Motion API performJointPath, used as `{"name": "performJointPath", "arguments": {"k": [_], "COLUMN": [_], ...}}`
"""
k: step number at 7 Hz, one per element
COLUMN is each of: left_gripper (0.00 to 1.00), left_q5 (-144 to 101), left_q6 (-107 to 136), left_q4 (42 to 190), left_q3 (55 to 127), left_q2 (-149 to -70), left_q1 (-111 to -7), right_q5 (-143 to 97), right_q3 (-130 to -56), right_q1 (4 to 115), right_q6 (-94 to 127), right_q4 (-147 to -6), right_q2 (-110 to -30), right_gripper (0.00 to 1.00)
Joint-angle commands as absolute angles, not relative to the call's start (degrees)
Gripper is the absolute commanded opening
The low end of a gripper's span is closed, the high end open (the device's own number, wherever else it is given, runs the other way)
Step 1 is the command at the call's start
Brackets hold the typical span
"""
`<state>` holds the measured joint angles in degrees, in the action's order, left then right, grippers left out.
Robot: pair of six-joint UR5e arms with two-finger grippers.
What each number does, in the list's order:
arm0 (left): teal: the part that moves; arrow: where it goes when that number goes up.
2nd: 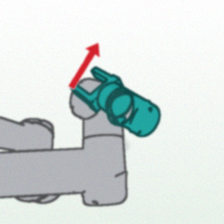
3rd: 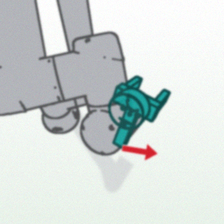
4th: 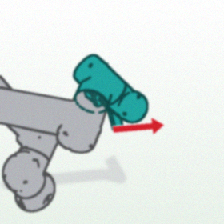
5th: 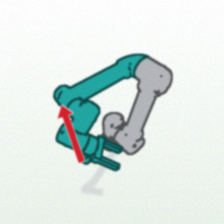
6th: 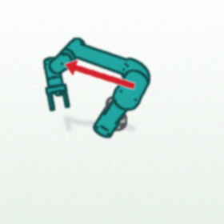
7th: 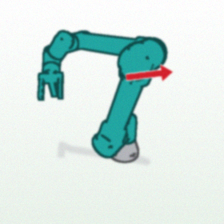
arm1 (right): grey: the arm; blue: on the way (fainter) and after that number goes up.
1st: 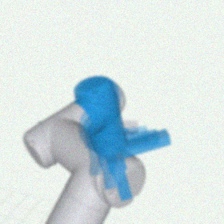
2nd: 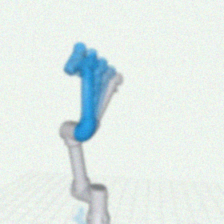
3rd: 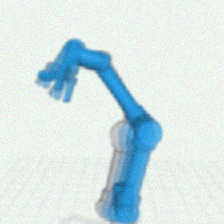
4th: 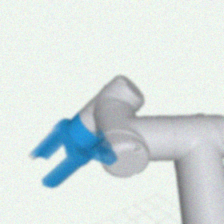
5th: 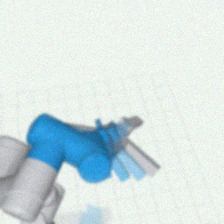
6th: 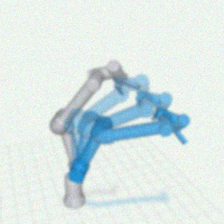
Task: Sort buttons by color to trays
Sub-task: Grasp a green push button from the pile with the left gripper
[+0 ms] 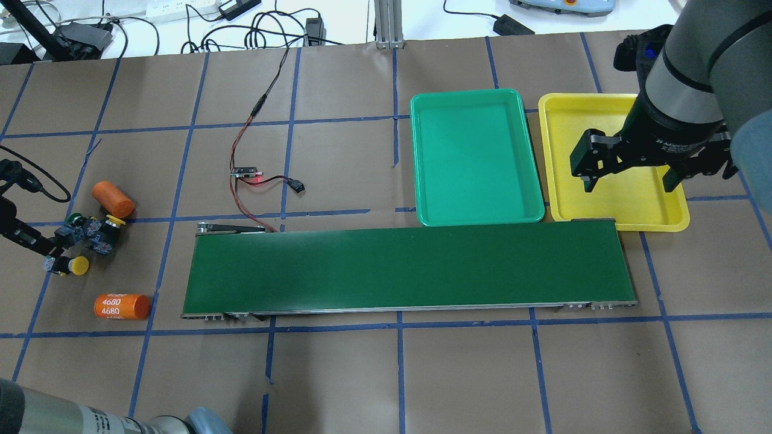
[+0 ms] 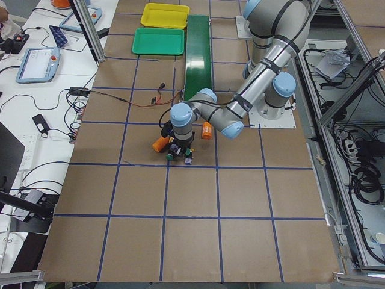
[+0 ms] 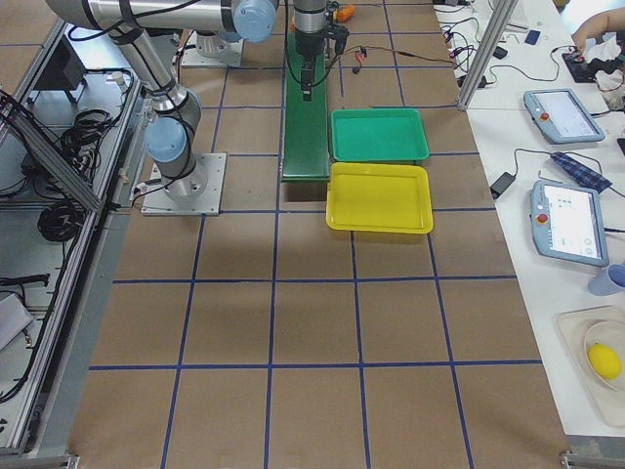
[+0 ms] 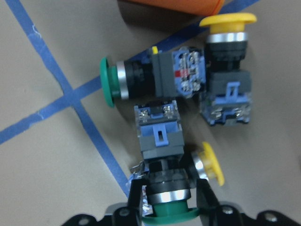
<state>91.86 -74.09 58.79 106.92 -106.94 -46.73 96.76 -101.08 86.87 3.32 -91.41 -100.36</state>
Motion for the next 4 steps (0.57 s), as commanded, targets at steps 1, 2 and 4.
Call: {"name": "performJointPath", "arguments": {"k": [1, 2, 4], "left_gripper": [0.0, 0.0, 0.0], "left_q5": [91.1, 91.7, 90.9], "left_q6": [-74.2, -74.1, -78.1], "left_q4": [65.4, 66.7, 71.0], "left_q3": [106.8, 106.7, 107.6], "left_q2": [-101.1, -98.2, -93.0], "left_q1": [-54.2, -58.1, -63.9], "right_q5": [96.6, 96.6, 96.7], "right_q3": [-101.2, -101.2, -101.2], "right_q1": [86.9, 86.9, 86.9], "right_q6": [3.3, 3.3, 3.3], "right_q4": [-91.1, -91.7, -91.1], "right_q2": [-100.5, -100.5, -100.4], "right_gripper": [1.0, 1.0, 1.0]}}
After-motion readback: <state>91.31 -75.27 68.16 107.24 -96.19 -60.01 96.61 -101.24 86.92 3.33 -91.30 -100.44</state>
